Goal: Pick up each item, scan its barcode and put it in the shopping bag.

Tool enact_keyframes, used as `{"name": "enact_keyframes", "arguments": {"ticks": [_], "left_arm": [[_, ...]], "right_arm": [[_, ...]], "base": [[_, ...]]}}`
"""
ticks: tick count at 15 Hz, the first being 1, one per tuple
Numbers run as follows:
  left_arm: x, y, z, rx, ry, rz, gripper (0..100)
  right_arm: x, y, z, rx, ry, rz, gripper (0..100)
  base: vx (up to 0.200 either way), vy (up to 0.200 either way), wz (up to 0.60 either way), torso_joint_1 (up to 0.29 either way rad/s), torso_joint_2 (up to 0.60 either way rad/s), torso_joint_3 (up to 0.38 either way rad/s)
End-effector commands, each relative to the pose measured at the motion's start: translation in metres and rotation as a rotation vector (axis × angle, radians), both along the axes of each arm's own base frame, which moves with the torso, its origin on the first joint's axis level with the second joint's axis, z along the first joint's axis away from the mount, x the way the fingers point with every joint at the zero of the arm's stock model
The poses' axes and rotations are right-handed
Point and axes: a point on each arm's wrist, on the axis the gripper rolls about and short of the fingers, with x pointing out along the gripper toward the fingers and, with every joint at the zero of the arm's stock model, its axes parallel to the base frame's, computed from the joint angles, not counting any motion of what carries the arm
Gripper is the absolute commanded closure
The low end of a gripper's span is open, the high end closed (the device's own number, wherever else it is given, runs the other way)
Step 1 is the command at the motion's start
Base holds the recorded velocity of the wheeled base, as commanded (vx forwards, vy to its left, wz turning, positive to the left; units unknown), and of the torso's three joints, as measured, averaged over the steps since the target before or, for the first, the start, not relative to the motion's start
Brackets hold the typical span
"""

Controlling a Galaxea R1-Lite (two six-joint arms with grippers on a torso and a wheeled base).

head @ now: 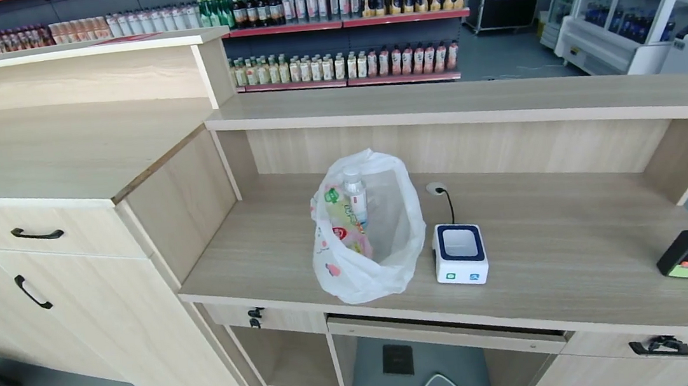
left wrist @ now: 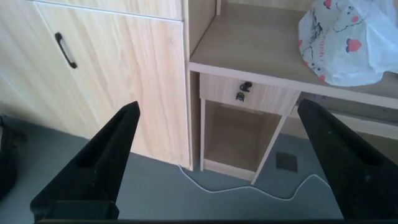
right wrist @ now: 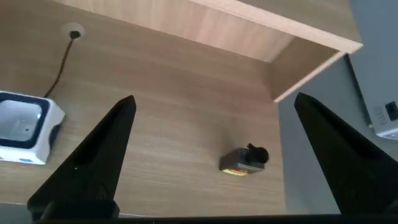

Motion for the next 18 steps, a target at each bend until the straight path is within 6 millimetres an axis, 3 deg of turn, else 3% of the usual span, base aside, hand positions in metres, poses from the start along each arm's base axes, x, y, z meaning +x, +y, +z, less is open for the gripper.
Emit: {"name": "enact_keyframes", "arguments": {"ticks": [1, 5, 6, 7, 9, 12, 15, 18], "left_arm": [[0.0, 0.0, 0.0, -0.002, 0.0, 0.001, 0], [0.0, 0.0, 0.0, 0.0, 0.0, 0.001, 0], [0.0, 0.0, 0.0, 0.0, 0.0, 0.001, 0], [0.0, 0.0, 0.0, 0.0, 0.0, 0.001, 0], [0.0, 0.0, 0.0, 0.0, 0.0, 0.001, 0], [0.0, 0.0, 0.0, 0.0, 0.0, 0.001, 0], [0.0, 0.0, 0.0, 0.0, 0.0, 0.001, 0], [0.0, 0.0, 0.0, 0.0, 0.0, 0.001, 0]], "right_arm": [[0.016, -0.042, 0.008, -0.001, -0.004, -0.11, 0], [0.048, -0.093, -0.018, 0.053, 0.052, -0.098, 0], [0.049, -0.095, -0.02, 0.061, 0.056, -0.088, 0], [0.06, -0.114, -0.04, 0.138, 0.114, 0.087, 0], [0.066, -0.124, -0.051, 0.16, 0.179, 0.207, 0], [0.048, -0.133, -0.061, 0.123, 0.258, 0.314, 0], [0.023, -0.145, -0.061, 0.116, 0.271, 0.26, 0], [0.019, -0.161, -0.087, 0.177, 0.318, 0.224, 0]], "base": [[0.0, 0.0, -0.6, 0.002, 0.0, 0.002], [0.0, 0.0, -0.15, 0.001, 0.0, 0.001], [0.0, 0.0, 0.0, 0.0, 0.0, 0.0], [0.0, 0.0, 0.0, 0.0, 0.0, 0.0], [0.0, 0.0, 0.0, 0.0, 0.0, 0.0], [0.0, 0.0, 0.0, 0.0, 0.0, 0.0], [0.0, 0.0, 0.0, 0.0, 0.0, 0.0], [0.0, 0.0, 0.0, 0.0, 0.0, 0.0]]}}
